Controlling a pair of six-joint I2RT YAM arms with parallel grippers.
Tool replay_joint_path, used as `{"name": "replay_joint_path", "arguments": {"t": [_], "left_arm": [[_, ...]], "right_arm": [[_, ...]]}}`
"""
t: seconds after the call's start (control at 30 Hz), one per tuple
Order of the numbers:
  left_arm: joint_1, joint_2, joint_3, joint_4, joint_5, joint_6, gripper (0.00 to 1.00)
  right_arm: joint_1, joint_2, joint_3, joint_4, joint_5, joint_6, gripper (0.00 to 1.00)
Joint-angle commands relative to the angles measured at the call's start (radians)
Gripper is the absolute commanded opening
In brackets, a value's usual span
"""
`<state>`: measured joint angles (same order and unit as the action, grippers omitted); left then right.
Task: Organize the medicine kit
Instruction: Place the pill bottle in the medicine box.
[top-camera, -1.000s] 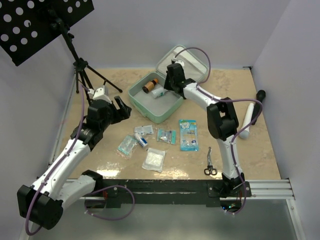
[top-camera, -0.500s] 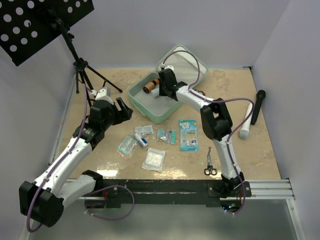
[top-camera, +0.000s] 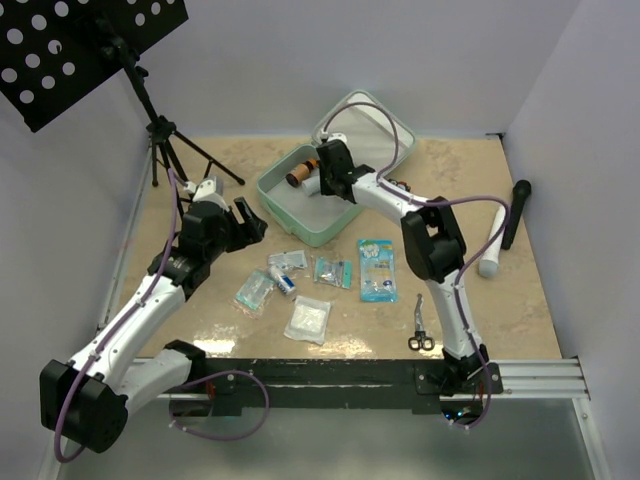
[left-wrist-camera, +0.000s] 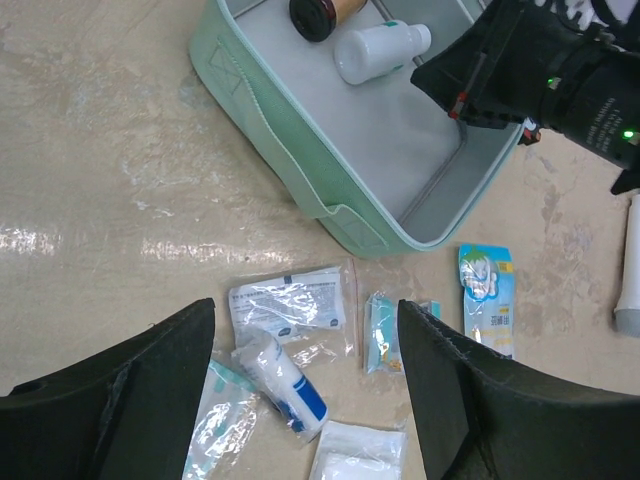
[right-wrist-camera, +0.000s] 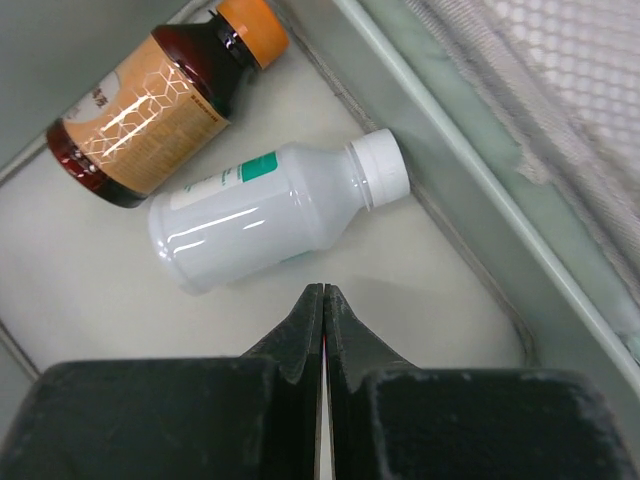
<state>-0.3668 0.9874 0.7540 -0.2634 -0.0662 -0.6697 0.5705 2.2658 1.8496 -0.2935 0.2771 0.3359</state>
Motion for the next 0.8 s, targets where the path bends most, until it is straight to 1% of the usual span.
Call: {"name": "replay_joint_path", "arguments": {"t": [0.0, 0.23, 0.47, 0.77], "left_arm": [[0.0, -0.018, -0.004, 0.03, 0.006, 0.002, 0.78], [0.0, 0.0, -0.007, 0.029, 0.008, 0.01, 0.78], [0.0, -0.003, -0.007, 0.007, -0.014, 0.025, 0.78], [0.0, 0.007, -0.007, 0.0, -0.012, 0.025, 0.78]], "right_arm": [[0.006, 0.057, 0.098, -0.038, 0.007, -0.034, 0.0], [0.005, 0.142, 0.229, -0.073, -0.001, -0.028, 0.0], [0.005, 0.184, 0.298, -0.064, 0.004, -0.02, 0.0], [0.003, 0.179, 0.295, -0.027, 0.002, -0.005, 0.0]]}}
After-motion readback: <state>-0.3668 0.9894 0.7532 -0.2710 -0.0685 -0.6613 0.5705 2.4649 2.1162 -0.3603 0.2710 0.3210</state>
